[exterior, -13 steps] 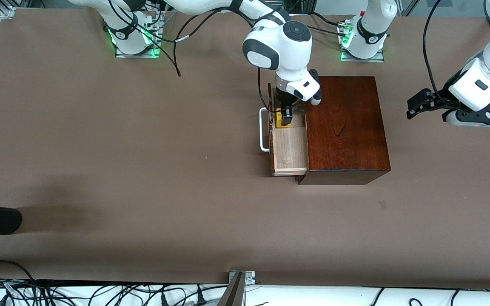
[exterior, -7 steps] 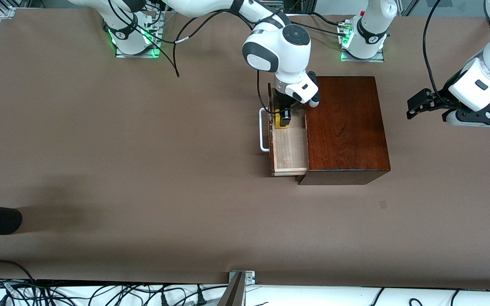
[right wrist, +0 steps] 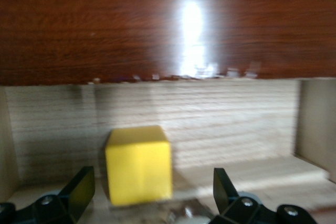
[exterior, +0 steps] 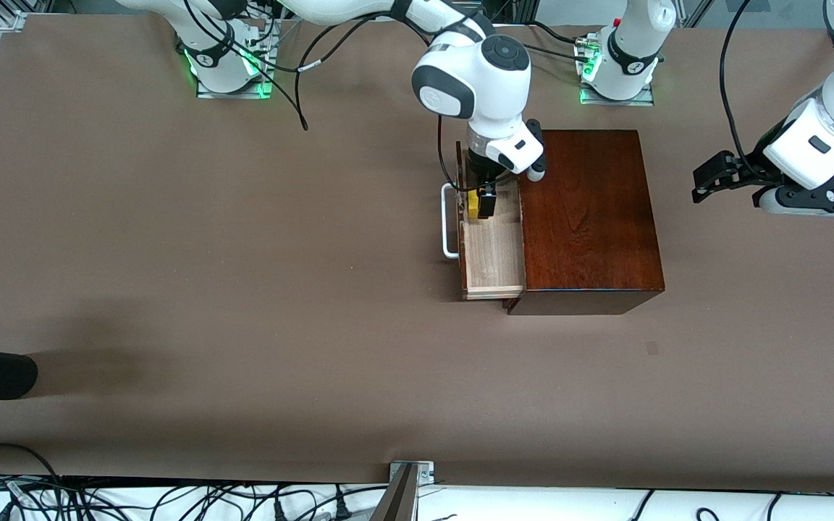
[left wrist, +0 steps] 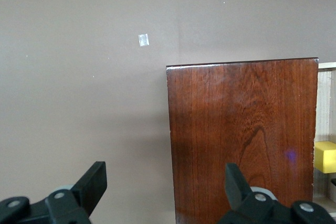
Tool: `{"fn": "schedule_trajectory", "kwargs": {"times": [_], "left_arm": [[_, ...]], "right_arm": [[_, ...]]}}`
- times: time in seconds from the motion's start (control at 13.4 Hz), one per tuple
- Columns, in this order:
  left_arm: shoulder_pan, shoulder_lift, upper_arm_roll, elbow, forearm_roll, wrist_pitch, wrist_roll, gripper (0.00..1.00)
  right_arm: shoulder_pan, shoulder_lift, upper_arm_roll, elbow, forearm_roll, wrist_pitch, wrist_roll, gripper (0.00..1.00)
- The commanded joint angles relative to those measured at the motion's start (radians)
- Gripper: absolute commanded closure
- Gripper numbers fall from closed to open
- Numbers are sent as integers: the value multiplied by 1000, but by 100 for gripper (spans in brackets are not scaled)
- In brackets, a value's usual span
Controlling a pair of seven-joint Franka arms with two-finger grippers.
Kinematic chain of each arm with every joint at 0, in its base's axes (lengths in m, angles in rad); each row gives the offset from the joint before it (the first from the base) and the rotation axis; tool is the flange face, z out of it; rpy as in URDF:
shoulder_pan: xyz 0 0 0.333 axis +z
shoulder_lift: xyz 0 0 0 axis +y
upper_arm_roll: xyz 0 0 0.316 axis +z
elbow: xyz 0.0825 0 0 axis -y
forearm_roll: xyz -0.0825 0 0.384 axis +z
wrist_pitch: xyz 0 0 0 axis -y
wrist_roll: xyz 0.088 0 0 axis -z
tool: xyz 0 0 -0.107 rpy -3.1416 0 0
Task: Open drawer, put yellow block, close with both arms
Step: 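Lift the right gripper away while the left gripper reaches the drawer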
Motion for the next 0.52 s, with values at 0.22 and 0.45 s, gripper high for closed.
{"fn": "schedule_trajectory", "kwargs": {"times": [0.22, 0.45], "left_arm": [[-3, -8, -2, -2, 6, -65, 17, 0], [-2, -9, -14, -2, -10, -94, 32, 0]], "right_arm": [[-213, -231, 10, 15, 108, -141, 12, 0], [-362, -305, 4, 15, 126, -118, 15, 0]]}}
